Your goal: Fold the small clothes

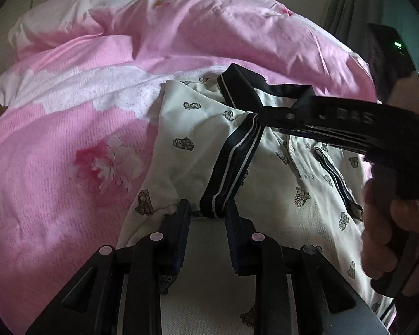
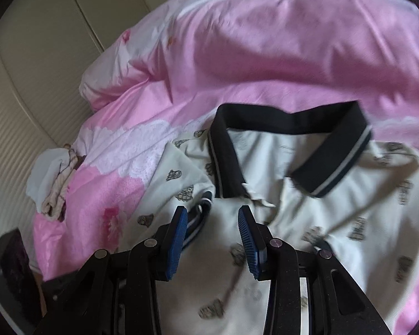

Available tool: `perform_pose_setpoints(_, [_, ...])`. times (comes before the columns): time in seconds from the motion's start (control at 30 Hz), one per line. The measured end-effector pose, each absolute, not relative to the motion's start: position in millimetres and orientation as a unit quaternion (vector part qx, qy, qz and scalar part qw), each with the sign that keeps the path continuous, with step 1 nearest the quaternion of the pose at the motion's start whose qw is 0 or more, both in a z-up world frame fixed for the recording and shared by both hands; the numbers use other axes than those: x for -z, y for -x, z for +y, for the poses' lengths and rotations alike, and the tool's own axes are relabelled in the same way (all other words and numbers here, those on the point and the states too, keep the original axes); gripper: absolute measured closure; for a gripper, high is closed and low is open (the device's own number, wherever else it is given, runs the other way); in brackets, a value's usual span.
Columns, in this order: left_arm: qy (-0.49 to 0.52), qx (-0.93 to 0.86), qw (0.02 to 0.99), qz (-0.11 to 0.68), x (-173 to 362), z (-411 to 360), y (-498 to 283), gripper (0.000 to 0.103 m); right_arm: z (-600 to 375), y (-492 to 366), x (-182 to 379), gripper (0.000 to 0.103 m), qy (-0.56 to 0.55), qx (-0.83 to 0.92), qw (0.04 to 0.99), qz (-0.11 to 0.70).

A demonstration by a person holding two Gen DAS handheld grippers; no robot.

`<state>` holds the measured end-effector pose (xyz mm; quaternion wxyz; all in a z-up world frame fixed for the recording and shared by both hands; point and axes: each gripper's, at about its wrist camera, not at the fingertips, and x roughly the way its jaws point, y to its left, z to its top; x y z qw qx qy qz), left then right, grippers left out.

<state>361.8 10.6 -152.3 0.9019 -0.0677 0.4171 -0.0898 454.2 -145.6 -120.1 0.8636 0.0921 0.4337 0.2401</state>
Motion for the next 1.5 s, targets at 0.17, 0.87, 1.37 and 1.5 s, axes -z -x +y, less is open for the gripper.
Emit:
perform_pose_setpoints(0.17, [0.07, 0.086, 0.904, 0.412, 152, 10, -360, 0.08, -131, -466, 132, 0.097, -0.078, -0.239, 0.855, 0.453])
perform_pose_setpoints(0.87, [0.085, 0.106, 0.898, 0.418, 137, 6, -327, 0.093, -171, -429, 112, 0.078, -0.045, -0.173, 0.889, 0.421])
perform_pose_setpoints(1.37, [0.034, 0.034, 0.914, 0.402, 122, 36, -192, 0.076, -235, -207, 74, 0.051, -0.022, -0.039, 0.938, 0.343])
perform_pose_setpoints(1.5, [0.026, 0.015, 0.916, 0.399, 129, 45, -155, 0.072, -241, -163, 84, 0.05, -0.002, -0.001, 0.941, 0.339])
